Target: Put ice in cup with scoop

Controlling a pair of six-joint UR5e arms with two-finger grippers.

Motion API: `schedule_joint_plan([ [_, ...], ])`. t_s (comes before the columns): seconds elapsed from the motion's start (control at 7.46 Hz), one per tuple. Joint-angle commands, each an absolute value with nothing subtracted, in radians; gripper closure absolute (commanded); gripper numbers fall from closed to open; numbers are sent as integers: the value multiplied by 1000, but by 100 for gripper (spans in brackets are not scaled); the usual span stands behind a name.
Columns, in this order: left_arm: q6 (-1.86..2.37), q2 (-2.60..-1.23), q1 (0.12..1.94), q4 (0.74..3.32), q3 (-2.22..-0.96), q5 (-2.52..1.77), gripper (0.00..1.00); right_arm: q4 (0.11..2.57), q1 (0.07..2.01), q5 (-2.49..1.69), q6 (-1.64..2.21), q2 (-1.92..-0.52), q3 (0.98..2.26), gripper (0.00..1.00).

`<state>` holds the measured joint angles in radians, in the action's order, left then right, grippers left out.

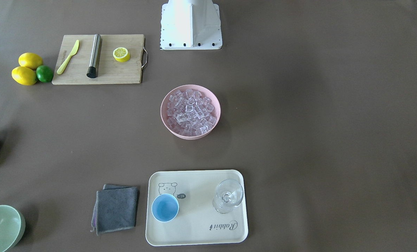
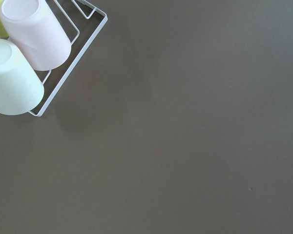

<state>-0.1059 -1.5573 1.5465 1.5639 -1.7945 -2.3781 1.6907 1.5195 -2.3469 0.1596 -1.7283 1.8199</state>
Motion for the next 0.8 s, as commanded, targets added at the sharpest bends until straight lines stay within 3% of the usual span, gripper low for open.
schedule_joint_plan([
  [0.0,-147,-1554,1528,1639,-1806,-2344,1,1411,1395,-2341,494,-1766,1822,0],
  [0.27,-246,-1540,1525,1805,-1772,-2303,1,1150,1272,-2239,667,-1816,1821,0],
  [0.67,-258,-1511,1415,2084,-1695,-2166,1,985,1146,-2090,885,-1841,1824,0],
])
